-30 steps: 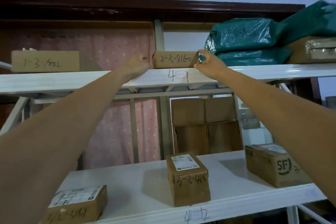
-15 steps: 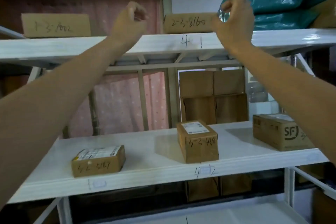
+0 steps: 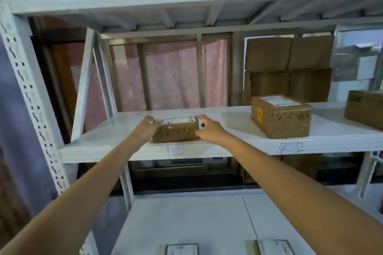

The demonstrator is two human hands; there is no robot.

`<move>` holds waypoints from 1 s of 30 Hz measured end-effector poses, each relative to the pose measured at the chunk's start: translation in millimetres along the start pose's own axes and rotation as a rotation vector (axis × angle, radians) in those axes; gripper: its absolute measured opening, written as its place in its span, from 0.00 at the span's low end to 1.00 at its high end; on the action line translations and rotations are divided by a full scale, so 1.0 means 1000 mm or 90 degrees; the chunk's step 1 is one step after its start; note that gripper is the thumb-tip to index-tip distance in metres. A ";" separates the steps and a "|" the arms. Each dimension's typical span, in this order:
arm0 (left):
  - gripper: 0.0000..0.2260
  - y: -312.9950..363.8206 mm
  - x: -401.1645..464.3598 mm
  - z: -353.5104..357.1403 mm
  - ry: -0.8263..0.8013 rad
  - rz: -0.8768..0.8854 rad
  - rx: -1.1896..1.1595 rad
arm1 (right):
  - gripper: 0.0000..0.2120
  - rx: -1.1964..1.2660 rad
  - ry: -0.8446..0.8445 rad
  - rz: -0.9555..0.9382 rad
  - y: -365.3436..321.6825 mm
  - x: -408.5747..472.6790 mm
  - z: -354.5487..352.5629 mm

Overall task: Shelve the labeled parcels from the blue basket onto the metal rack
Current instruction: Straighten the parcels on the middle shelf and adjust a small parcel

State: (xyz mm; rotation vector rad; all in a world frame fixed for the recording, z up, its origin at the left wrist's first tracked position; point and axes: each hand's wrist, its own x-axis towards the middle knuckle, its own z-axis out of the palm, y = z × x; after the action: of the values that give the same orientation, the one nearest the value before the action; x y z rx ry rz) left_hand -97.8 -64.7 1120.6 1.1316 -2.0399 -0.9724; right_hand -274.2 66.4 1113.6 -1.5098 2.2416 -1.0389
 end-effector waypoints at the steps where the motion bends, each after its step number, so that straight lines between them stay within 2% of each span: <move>1: 0.23 -0.002 0.003 0.000 -0.001 0.004 0.004 | 0.34 0.018 -0.002 0.007 0.003 0.001 0.000; 5: 0.23 0.014 0.023 -0.016 0.073 0.072 0.015 | 0.34 0.040 0.092 -0.028 0.013 -0.001 -0.034; 8: 0.23 0.023 0.021 -0.025 -0.006 -0.045 0.048 | 0.33 0.027 0.035 -0.052 0.016 -0.008 -0.043; 10: 0.18 0.016 0.014 -0.020 -0.071 -0.101 0.055 | 0.33 0.055 -0.017 -0.061 0.016 -0.012 -0.023; 13: 0.10 0.002 0.010 -0.007 -0.061 -0.072 -0.065 | 0.34 0.091 -0.041 -0.092 0.016 -0.013 0.009; 16: 0.12 0.000 0.008 -0.003 -0.044 -0.069 -0.191 | 0.36 0.078 -0.013 -0.117 0.020 -0.014 0.021; 20: 0.16 -0.001 0.006 -0.003 -0.040 -0.082 -0.182 | 0.36 0.074 -0.004 -0.125 0.023 -0.011 0.022; 24: 0.13 0.004 0.006 -0.005 -0.035 -0.100 -0.170 | 0.36 0.061 -0.022 -0.137 0.020 -0.011 0.017; 27: 0.19 0.022 0.010 -0.017 0.046 -0.053 -0.006 | 0.36 0.052 0.009 -0.156 0.017 -0.021 -0.007; 28: 0.19 0.035 0.010 -0.019 0.108 0.004 0.050 | 0.36 0.045 0.042 -0.174 0.017 -0.025 -0.024; 30: 0.18 0.073 0.003 -0.011 0.208 0.133 0.068 | 0.33 0.002 0.136 -0.221 0.022 -0.033 -0.069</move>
State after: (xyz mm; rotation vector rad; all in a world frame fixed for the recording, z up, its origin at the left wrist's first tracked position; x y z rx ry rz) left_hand -122.7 -43.4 1187.3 1.0300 -1.9114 -0.5426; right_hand -314.0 129.4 1141.7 -1.9150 2.1526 -1.3586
